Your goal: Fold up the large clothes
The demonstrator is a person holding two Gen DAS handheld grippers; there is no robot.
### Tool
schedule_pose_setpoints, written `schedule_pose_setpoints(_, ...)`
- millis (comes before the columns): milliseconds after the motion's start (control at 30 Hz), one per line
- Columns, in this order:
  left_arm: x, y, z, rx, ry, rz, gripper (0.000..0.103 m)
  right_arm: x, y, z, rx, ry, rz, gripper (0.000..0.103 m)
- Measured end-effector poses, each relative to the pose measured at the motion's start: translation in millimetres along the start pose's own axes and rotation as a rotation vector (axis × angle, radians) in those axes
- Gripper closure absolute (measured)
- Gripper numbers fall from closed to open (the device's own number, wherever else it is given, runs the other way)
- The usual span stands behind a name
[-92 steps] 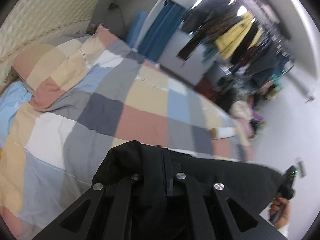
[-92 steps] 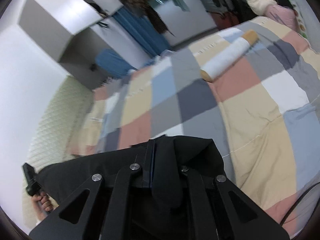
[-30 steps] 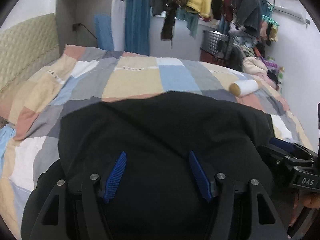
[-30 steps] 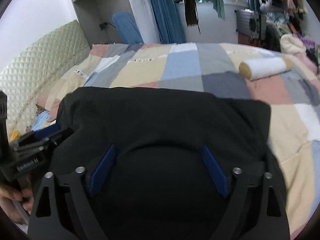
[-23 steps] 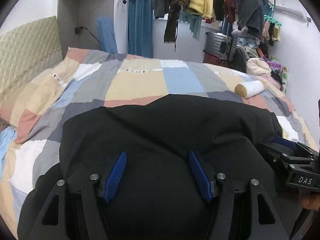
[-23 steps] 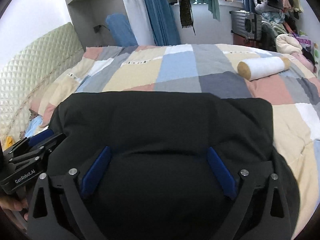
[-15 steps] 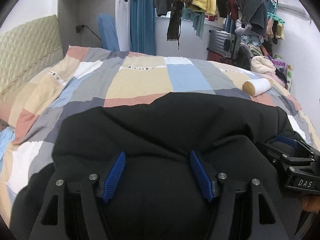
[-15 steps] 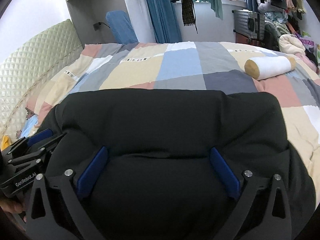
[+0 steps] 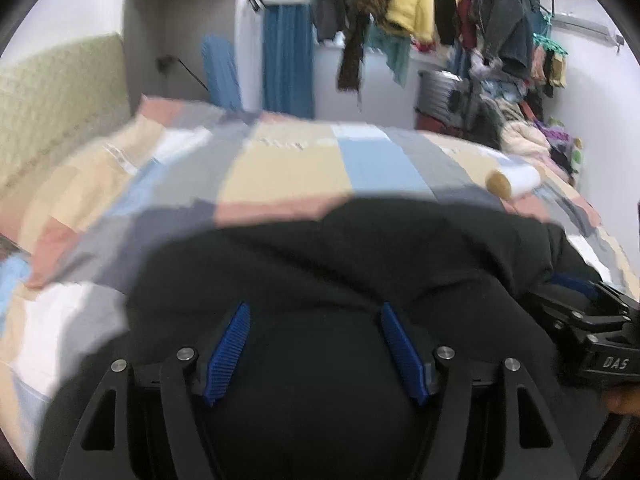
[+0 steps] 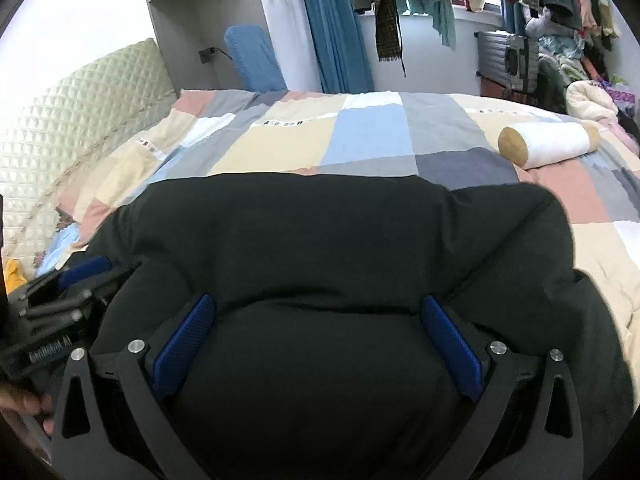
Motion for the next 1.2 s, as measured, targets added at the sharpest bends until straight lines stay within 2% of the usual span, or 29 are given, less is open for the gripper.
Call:
schedule_pose_setpoints(67, 4, -6, -9, 0.001, -0.041, 0.016, 0.029, 5, -4, 4, 0.003, 0.011, -0.002, 0.001)
schedule_pose_setpoints(133, 3, -5, -19, 0.000, -0.089, -0.008, 0.029, 12, -7, 12, 0.008, 0.027, -0.001, 0.001)
schedule_pose_setpoints(267, 2, 6, -31, -0.021, -0.122, -0.043, 0.029, 19, -3, 29, 0.011, 0.032, -0.021, 0.001)
schedule_pose_setpoints(400, 8, 16, -37, -0.081, -0.151, -0.024, 0.027, 35, 3, 51, 0.024, 0.088, -0.016, 0.001)
schedule_pose_setpoints(500, 5, 22, -44, -0.058, -0.128, -0.033, 0.026, 39, 7, 68, 0.002, 0.125, -0.008, 0.001)
schedule_pose_setpoints(600, -4, 28, -49, -0.031, -0.106, -0.044, 0.026, 30, 15, 80, -0.077, 0.087, -0.034, 0.001)
schedule_pose_setpoints(767, -4, 37, -53, 0.004, -0.089, -0.024, 0.026, 20, 21, 68, -0.031, 0.097, -0.019, 0.000)
schedule_pose_setpoints(900, 1, 37, -54, 0.020, -0.094, -0.010, 0.026, 23, 22, 72, -0.058, 0.088, -0.013, 0.000)
schedule_pose_setpoints(1033, 16, 27, -51, 0.026, -0.098, -0.008, 0.026, 38, 15, 66, -0.042, 0.120, 0.008, 0.000)
schedule_pose_setpoints(1200, 61, -1, -43, 0.040, -0.098, 0.054, 0.026, 88, -12, 44, -0.039, 0.076, 0.081, 0.000)
Point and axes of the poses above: each gripper's, at about its wrist camera, not at the fingertips, and x roughly against the way its jaws point, z to its right, y to its underside, the point moved 1 cm from there along -x, roughly the way its jaws point, and after that the axes turned 15 degrees about z, right-handed, at the moved point
